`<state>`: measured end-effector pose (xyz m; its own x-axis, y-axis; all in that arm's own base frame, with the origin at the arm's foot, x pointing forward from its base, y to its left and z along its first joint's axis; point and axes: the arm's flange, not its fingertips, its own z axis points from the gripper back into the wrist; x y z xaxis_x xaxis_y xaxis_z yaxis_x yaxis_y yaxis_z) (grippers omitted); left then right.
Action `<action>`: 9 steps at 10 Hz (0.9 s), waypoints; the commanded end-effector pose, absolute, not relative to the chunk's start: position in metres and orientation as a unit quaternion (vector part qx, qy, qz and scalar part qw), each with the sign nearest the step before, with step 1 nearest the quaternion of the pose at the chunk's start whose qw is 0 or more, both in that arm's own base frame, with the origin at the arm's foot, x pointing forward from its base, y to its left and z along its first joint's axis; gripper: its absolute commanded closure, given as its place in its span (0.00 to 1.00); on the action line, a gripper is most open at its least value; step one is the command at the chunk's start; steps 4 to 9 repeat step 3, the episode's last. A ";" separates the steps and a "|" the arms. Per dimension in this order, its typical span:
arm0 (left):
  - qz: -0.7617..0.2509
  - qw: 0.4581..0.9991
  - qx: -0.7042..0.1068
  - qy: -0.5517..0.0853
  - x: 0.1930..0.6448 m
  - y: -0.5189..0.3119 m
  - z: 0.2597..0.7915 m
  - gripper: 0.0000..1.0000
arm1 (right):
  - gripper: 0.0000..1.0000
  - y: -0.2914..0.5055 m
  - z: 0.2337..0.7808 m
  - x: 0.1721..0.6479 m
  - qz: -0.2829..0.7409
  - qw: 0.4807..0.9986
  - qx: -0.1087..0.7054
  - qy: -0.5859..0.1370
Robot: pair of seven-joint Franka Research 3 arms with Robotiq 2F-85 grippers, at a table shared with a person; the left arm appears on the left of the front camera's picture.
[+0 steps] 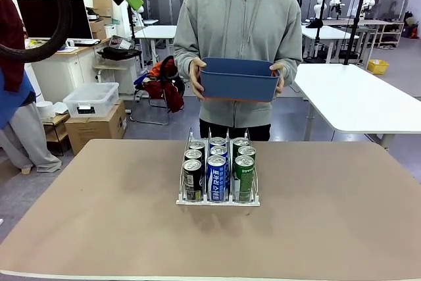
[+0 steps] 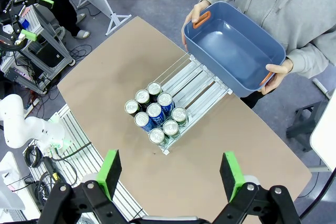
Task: Fill the beverage cans into the dispenser.
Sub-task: Place the picked Ionic drink in the line of the Automatic Can Dispenser with the same cans.
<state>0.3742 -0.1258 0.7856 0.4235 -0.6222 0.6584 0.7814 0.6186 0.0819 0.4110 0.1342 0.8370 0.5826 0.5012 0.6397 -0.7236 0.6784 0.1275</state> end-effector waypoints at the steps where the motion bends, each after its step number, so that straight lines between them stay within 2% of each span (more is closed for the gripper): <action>1: -0.419 0.834 -0.126 -0.335 0.375 -0.122 0.786 0.01 | 0.00 0.132 0.836 0.409 0.352 0.870 0.193 -0.287; 9: -0.419 0.834 -0.126 -0.335 0.375 -0.122 0.786 0.01 | 0.00 0.132 0.836 0.409 0.352 0.870 0.193 -0.287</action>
